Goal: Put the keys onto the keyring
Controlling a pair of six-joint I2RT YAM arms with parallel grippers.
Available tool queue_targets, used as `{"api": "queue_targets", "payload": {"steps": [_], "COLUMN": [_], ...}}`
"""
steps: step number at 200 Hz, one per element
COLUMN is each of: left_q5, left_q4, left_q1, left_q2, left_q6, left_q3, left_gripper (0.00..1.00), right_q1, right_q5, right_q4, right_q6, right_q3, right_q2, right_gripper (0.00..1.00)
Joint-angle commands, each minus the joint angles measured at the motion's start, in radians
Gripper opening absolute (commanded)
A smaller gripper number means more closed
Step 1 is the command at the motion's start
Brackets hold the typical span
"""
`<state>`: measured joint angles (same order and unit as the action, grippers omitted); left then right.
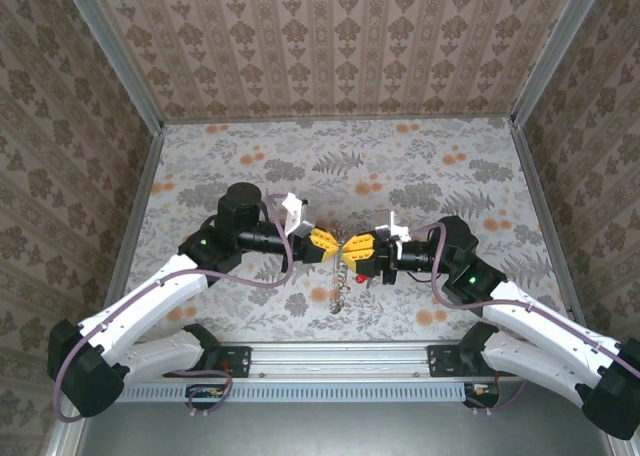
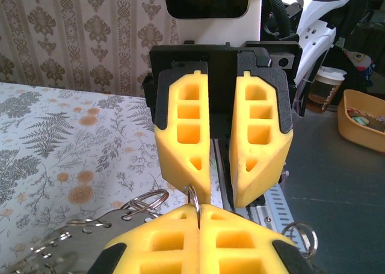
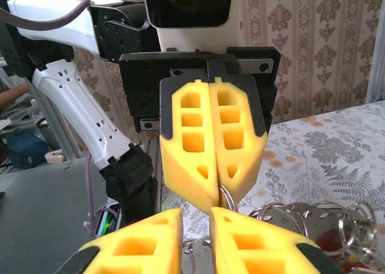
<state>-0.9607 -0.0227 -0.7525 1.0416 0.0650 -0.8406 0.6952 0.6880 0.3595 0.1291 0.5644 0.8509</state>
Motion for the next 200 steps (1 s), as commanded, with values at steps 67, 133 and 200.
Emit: {"api": "queue_targets", "payload": {"steps": [67,133,200], "left_q5": [-0.012,0.003,0.008], "left_q4": [-0.029,-0.050,-0.045], "left_q1": [-0.021,-0.030,-0.031], "left_q2": [-0.022,-0.032,-0.035], "left_q6": [0.055,0.068,0.070], "left_q3": [-0.056,-0.067,-0.072], "left_gripper": [0.00,0.00,0.00], "right_q1": [0.006,0.006,0.007], "right_q5": [-0.071,-0.040,-0.029], "right_q4": [-0.030,-0.004,-0.010], "right_q6": [-0.012,0.007,0.010], "right_q3": [-0.014,-0.004,-0.008], "right_q2": [-0.070,-0.011,-0.012], "right_gripper": [0.22,0.21,0.21]}}
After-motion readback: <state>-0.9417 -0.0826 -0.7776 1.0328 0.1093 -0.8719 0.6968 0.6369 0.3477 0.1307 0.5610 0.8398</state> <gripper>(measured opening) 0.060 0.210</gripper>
